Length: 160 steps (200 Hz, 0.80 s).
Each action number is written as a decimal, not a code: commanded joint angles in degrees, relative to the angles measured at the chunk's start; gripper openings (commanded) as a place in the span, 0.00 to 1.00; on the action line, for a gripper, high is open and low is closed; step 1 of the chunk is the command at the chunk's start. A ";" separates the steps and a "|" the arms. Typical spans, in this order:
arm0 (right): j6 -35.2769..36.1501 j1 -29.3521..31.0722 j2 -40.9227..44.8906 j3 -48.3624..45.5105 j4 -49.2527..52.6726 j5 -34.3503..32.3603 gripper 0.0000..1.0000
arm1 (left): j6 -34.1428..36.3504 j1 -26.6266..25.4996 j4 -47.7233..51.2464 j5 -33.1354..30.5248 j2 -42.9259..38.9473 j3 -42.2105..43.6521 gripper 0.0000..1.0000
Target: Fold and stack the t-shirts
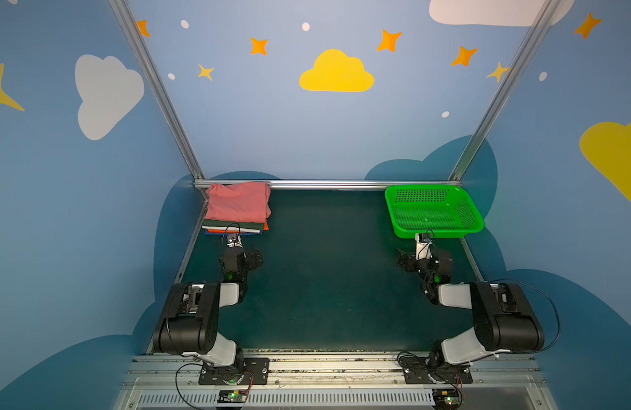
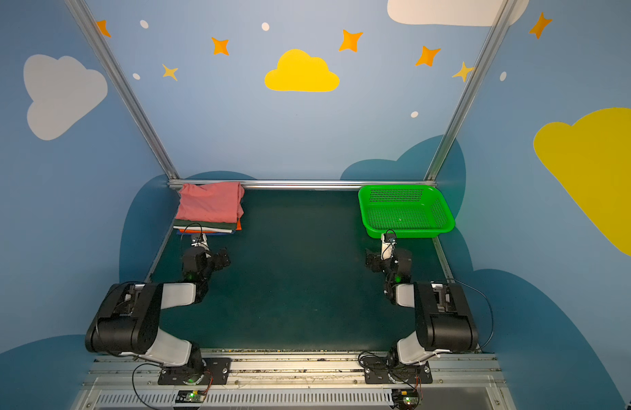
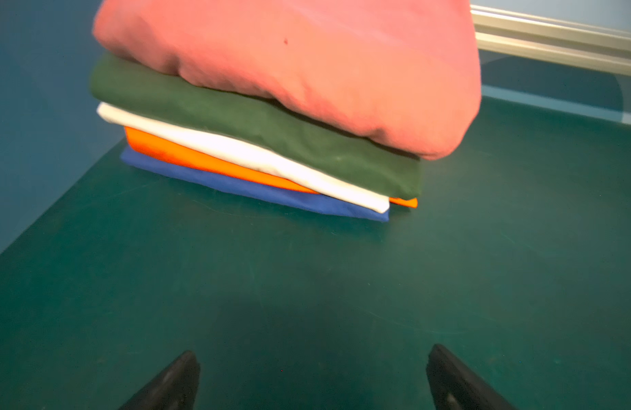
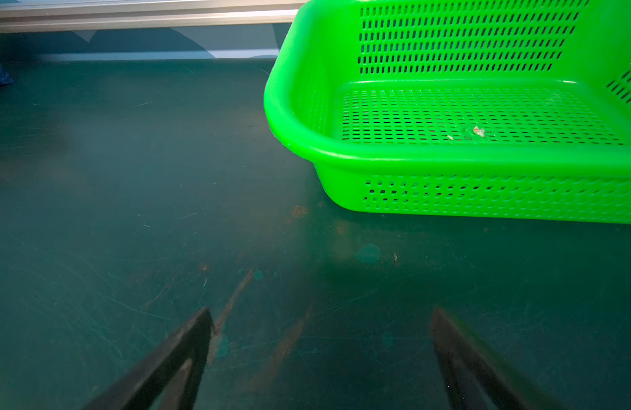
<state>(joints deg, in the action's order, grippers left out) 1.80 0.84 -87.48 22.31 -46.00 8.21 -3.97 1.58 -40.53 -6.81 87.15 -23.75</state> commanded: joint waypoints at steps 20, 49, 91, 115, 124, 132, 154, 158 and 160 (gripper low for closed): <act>0.32 -0.21 1.17 0.81 0.47 0.60 0.97 | -0.95 -0.42 -1.39 -3.03 -1.20 0.17 1.00; 0.31 -0.24 1.17 0.81 0.47 0.58 0.97 | -0.78 -0.67 -1.21 -3.47 -1.11 0.08 1.00; 0.22 -0.27 1.09 0.94 0.56 0.69 0.97 | -0.70 -0.80 -1.13 -3.83 -1.08 -0.03 1.00; 0.13 -0.32 1.00 1.07 0.76 0.91 0.97 | -0.69 -0.79 -1.13 -3.83 -1.11 -0.03 1.00; 0.08 -0.43 0.91 1.14 0.82 0.93 0.97 | -0.69 -0.85 -1.13 -3.81 -1.06 -0.01 1.00; -0.05 -0.54 0.91 1.19 0.96 1.13 0.97 | -0.69 -0.83 -1.13 -3.83 -1.06 -0.03 1.00; -0.16 -0.74 0.82 1.25 1.02 1.34 0.97 | -0.69 -0.94 -1.13 -3.91 -1.04 0.02 1.00; -0.16 -0.69 0.82 1.25 1.03 1.37 0.97 | -0.69 -0.91 -1.13 -3.91 -1.11 0.00 1.00; -0.14 -0.69 0.82 1.25 1.01 1.37 0.97 | -0.69 -0.96 -1.13 -3.91 -1.09 -0.03 1.00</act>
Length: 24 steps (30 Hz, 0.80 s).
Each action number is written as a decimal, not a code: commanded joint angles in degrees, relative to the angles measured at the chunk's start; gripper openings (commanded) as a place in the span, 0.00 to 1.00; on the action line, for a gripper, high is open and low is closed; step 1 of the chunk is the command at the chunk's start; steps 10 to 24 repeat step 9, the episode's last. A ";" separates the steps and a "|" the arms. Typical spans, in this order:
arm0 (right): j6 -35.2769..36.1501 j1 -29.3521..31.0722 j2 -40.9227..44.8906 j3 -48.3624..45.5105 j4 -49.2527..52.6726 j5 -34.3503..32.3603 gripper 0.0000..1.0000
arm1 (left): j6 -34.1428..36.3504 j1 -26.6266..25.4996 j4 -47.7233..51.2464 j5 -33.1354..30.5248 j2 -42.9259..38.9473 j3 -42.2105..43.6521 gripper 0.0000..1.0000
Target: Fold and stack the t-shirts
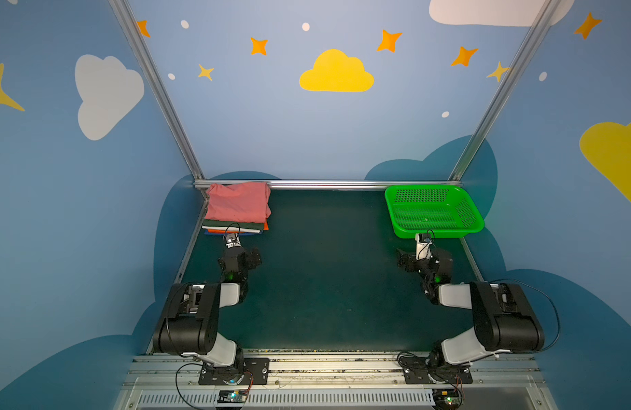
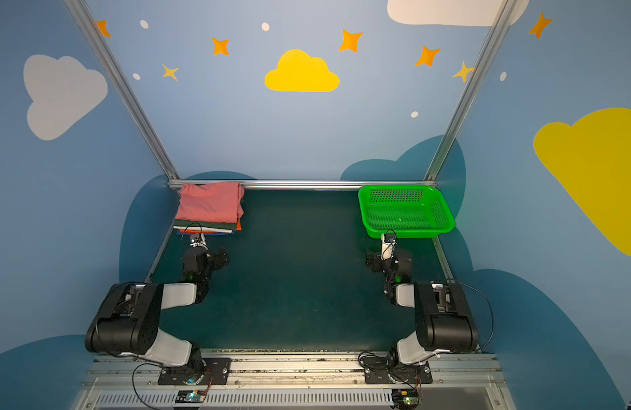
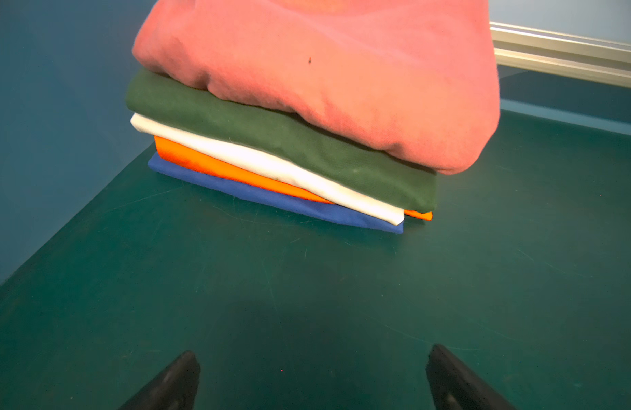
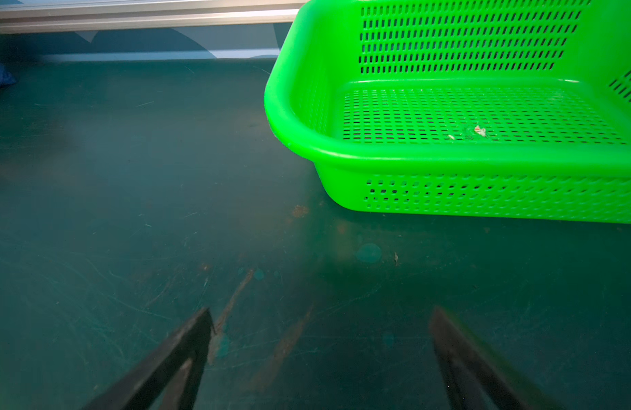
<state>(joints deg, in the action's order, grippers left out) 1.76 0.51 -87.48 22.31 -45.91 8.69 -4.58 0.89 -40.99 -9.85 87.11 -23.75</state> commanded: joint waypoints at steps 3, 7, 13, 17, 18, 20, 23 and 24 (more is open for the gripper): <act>-0.09 -0.38 0.82 1.25 0.92 0.89 0.97 | -0.08 -0.21 -0.67 -0.88 -0.99 -0.01 1.00; -0.14 -0.38 0.91 1.18 0.78 0.94 0.97 | -0.08 -0.18 -0.67 -0.88 -0.98 0.00 1.00; 0.00 -0.40 1.07 1.00 0.66 0.89 0.97 | -0.08 -0.19 -0.67 -0.88 -1.00 -0.04 1.00; 0.00 -0.40 1.07 1.00 0.66 0.89 0.97 | -0.08 -0.19 -0.67 -0.88 -1.00 -0.04 1.00; 0.00 -0.40 1.07 1.00 0.66 0.89 0.97 | -0.08 -0.19 -0.67 -0.88 -1.00 -0.04 1.00; 0.00 -0.40 1.07 1.00 0.66 0.89 0.97 | -0.08 -0.19 -0.67 -0.88 -1.00 -0.04 1.00; 0.00 -0.40 1.07 1.00 0.66 0.89 0.97 | -0.08 -0.19 -0.67 -0.88 -1.00 -0.04 1.00; 0.00 -0.40 1.07 1.00 0.66 0.89 0.97 | -0.08 -0.19 -0.67 -0.88 -1.00 -0.04 1.00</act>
